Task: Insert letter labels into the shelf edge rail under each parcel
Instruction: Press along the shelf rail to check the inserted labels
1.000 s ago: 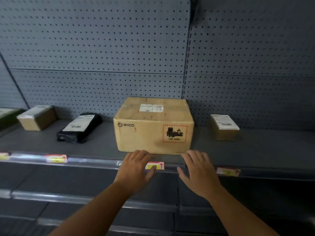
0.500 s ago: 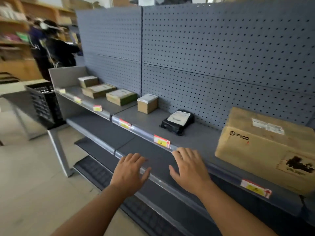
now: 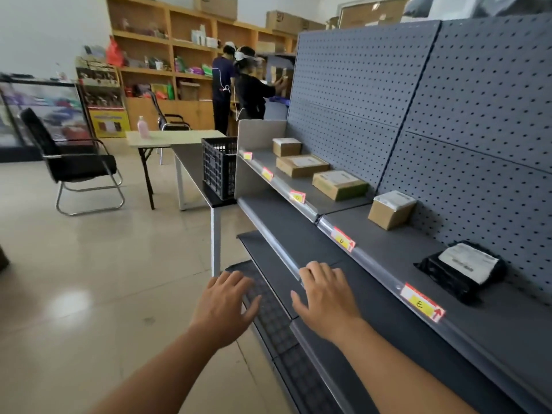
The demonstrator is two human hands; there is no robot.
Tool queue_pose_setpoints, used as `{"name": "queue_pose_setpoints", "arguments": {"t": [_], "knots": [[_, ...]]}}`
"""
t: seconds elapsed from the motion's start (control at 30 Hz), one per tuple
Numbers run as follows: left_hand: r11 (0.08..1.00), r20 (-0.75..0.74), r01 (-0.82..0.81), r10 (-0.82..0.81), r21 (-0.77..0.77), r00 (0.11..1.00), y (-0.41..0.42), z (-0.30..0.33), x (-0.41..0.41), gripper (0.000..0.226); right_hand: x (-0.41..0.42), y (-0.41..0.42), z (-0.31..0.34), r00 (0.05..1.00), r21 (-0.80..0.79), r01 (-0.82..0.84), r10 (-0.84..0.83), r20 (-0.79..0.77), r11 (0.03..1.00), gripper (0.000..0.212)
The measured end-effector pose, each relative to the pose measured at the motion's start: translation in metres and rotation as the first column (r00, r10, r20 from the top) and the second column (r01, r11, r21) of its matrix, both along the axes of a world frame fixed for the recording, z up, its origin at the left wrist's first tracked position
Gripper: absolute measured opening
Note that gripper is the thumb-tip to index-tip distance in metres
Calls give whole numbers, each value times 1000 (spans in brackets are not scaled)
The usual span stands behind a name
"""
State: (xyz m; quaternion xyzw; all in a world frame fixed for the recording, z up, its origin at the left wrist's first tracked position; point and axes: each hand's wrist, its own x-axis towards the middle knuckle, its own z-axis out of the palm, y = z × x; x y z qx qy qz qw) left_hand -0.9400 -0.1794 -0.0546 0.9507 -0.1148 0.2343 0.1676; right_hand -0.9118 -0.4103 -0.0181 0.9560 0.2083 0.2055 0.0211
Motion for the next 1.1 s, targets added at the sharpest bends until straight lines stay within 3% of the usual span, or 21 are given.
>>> {"name": "queue_pose_setpoints", "arguments": {"t": [0.23,0.63,1.1], "knots": [[994,-39,-99,100,45,994,26,-2,59,41,89,32,-16,995,9,-99,99,9,995,31],[983,-24,-167,169,72,985,53,12,183,43,240,70,-23,994,58,-111,112,-11,992,23],[970,58,-242,242,-13,968,236,-12,348,36,403,241,-28,982,-96,-169,176,72,981,30]]}}
